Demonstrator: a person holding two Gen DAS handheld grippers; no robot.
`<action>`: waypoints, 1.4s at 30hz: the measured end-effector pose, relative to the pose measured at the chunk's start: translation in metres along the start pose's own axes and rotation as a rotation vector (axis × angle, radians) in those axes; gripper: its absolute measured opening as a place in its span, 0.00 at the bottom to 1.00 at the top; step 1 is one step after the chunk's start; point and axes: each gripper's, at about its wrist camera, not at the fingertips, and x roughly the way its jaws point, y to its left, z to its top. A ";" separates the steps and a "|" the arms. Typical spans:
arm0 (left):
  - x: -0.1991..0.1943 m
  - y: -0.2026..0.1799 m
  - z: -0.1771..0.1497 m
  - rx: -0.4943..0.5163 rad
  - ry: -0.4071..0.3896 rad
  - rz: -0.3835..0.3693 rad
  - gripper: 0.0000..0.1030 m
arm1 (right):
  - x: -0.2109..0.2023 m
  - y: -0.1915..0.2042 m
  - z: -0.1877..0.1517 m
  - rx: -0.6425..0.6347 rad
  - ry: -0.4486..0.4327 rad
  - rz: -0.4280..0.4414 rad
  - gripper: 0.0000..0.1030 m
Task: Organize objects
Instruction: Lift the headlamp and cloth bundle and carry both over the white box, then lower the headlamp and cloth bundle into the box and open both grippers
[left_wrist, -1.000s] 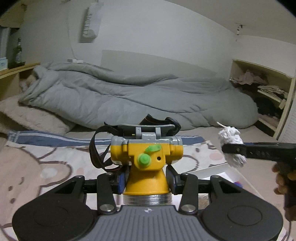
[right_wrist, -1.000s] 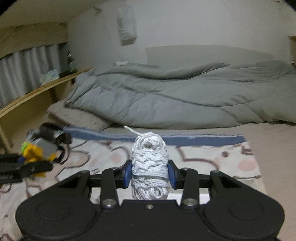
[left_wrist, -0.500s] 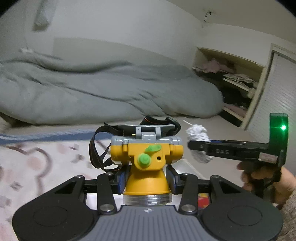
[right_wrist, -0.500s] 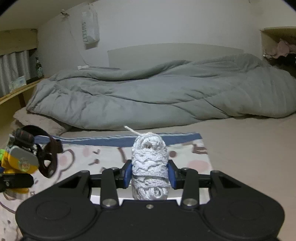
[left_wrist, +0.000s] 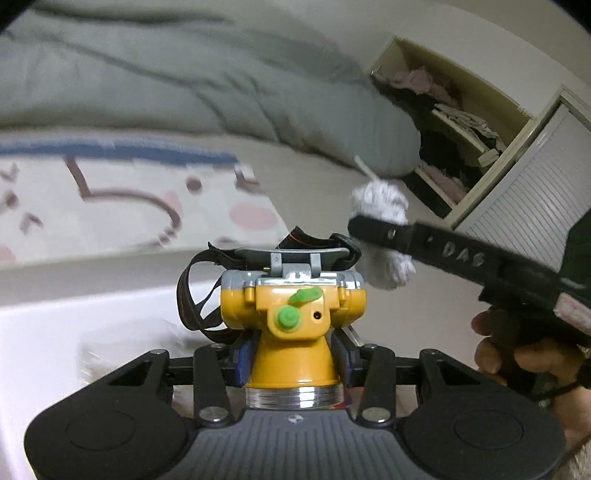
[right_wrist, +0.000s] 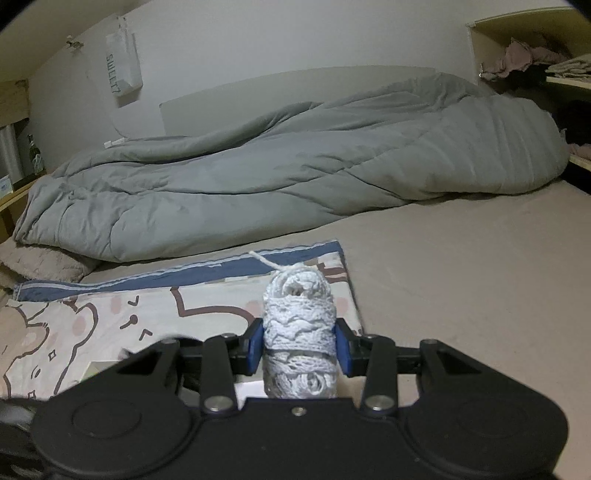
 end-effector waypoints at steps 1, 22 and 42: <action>0.007 0.001 0.000 -0.012 0.011 -0.002 0.43 | 0.002 -0.002 -0.001 0.004 0.003 0.003 0.39; 0.024 0.043 0.001 -0.070 0.025 0.245 0.53 | 0.045 0.024 -0.018 -0.130 0.088 -0.026 0.60; 0.028 0.016 0.000 0.093 0.063 0.254 0.48 | 0.030 0.011 -0.013 -0.079 0.105 0.012 0.56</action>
